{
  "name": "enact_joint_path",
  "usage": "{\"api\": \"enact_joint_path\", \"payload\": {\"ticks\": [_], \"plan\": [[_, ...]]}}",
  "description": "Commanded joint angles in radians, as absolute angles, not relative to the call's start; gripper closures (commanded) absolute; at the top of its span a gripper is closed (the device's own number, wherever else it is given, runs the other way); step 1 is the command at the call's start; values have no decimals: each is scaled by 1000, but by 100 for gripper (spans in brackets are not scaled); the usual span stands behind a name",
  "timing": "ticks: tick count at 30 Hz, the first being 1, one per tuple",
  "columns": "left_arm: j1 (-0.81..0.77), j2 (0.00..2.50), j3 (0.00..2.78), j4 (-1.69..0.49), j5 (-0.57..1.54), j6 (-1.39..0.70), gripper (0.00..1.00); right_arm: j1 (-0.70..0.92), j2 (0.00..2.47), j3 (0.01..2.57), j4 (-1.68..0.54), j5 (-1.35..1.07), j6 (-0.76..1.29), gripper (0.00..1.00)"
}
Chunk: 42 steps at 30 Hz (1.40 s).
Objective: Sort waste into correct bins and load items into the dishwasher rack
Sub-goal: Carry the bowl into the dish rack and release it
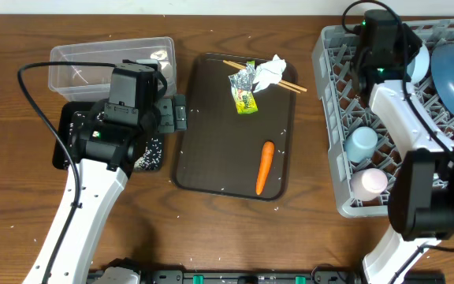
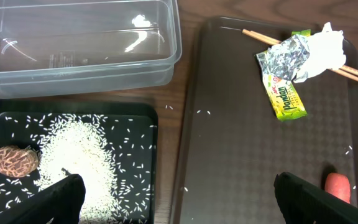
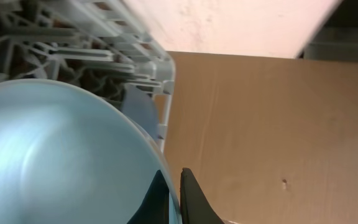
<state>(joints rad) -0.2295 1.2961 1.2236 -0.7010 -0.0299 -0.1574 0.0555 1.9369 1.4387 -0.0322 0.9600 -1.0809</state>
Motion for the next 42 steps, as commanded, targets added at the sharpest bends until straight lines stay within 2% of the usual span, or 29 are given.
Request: {"api": "enact_joint_path", "payload": {"ticks": [1,15,17,20,23,28,36,39,42], "plan": [[-226,1302,1241,-703,-35,-159,2,66,1979,1444,-3,985,-1096,99],[-226,1302,1241,-703,-35,-159,2,110,2035,1444,57,1021,-1116,98],[-226,1302,1241,-703,-35,-159,2,135,2035,1444,56,1032,-1116,91],[-226,1302,1241,-703,-35,-159,2,176,2035,1444,39,1045,-1116,88],[-226,1302,1241,-703,-35,-159,2,212,2035,1444,-16,1051,-1116,79],[-226,1302,1241,-703,-35,-159,2,263,2035,1444,-78,1084,-1116,55],[-226,1302,1241,-703,-35,-159,2,349,2035,1444,-74,1256,-1093,45],[-226,1302,1241,-703,-35,-159,2,365,2032,1445,3,1287,-1110,37],[-226,1302,1241,-703,-35,-159,2,365,2017,1446,195,1275,-1116,22]]}}
